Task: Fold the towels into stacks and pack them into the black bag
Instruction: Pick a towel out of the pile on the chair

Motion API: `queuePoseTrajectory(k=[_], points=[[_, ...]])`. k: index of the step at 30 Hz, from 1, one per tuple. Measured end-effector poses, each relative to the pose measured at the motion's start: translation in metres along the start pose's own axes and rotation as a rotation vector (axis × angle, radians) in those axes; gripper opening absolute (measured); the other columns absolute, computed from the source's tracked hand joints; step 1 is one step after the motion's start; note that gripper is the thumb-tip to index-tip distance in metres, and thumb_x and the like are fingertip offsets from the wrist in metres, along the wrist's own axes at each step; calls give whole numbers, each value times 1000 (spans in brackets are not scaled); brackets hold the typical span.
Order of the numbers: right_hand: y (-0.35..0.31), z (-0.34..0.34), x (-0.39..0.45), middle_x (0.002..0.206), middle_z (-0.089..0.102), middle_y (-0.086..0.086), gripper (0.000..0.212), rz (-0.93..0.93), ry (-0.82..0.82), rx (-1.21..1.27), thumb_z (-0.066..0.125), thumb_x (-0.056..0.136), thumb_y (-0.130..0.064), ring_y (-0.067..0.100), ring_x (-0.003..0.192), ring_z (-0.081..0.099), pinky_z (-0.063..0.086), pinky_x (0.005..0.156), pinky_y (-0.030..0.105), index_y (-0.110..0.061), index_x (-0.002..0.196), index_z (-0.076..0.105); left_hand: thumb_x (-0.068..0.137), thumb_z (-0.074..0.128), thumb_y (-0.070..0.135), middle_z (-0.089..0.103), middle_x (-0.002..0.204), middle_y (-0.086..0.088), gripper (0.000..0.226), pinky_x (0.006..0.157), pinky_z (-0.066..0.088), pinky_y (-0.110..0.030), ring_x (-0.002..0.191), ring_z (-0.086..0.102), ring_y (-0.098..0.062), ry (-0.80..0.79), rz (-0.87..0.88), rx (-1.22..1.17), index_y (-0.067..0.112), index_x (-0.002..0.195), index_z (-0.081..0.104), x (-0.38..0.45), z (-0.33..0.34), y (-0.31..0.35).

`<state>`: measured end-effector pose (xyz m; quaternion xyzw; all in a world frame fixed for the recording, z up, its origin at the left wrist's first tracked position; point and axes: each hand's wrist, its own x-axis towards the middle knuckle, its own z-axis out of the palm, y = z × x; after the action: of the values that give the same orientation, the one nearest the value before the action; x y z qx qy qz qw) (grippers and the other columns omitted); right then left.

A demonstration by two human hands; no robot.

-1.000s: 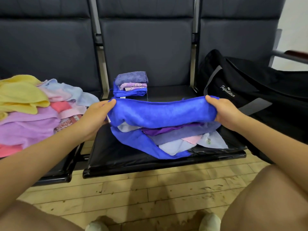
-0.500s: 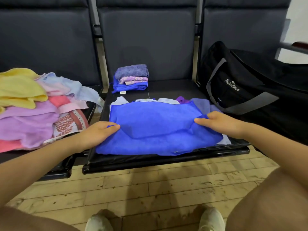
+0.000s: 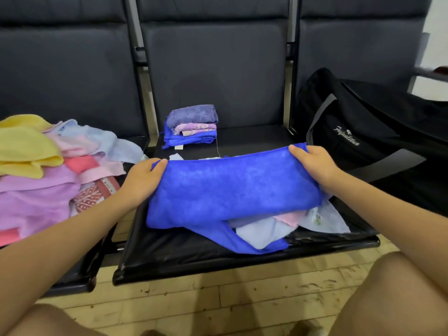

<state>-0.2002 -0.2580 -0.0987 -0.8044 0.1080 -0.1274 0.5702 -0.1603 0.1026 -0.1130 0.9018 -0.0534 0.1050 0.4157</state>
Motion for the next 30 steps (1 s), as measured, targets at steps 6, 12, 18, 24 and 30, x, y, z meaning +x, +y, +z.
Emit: queuePoseTrajectory(k=[6, 12, 18, 24, 30], points=[[13, 19, 44, 65, 48, 12, 36, -36, 100, -188, 54, 96, -30, 22, 65, 47, 36, 63, 31, -9, 68, 49, 100, 42, 29, 62, 81, -19, 42, 63, 35, -35, 79, 55, -31, 89, 13, 144, -5, 86, 61, 38, 18, -8], [42, 27, 65, 66, 50, 2, 35, 4, -8, -754, 57, 92, -34, 29, 79, 54, 33, 65, 30, -15, 64, 49, 95, 51, 27, 65, 92, -11, 23, 71, 40, -32, 89, 60, -30, -59, -7, 426, 11, 90, 66, 57, 36, -37], [43, 31, 68, 84, 61, 2, 15, 28, -32, -737, 65, 86, -33, 24, 91, 59, 39, 71, 28, -19, 80, 60, 92, 55, 21, 56, 109, -11, 18, 87, 42, -36, 100, 56, -28, -21, 48, 431, 14, 108, 61, 55, 37, -43], [32, 10, 59, 59, 58, 10, 42, 188, -40, -690, 68, 82, -44, 30, 65, 58, 43, 61, 30, -8, 62, 58, 89, 49, 1, 53, 117, -13, 31, 89, 42, -35, 105, 55, -31, -27, 67, 421, 13, 114, 62, 46, 18, -49], [22, 1, 40, 68, 57, 13, 48, 401, -134, -567, 68, 84, -47, 23, 59, 54, 40, 51, 27, -1, 91, 58, 88, 43, 3, 55, 111, -14, 37, 89, 42, -37, 105, 54, -31, -21, -22, 418, 18, 115, 62, 34, -2, -60]])
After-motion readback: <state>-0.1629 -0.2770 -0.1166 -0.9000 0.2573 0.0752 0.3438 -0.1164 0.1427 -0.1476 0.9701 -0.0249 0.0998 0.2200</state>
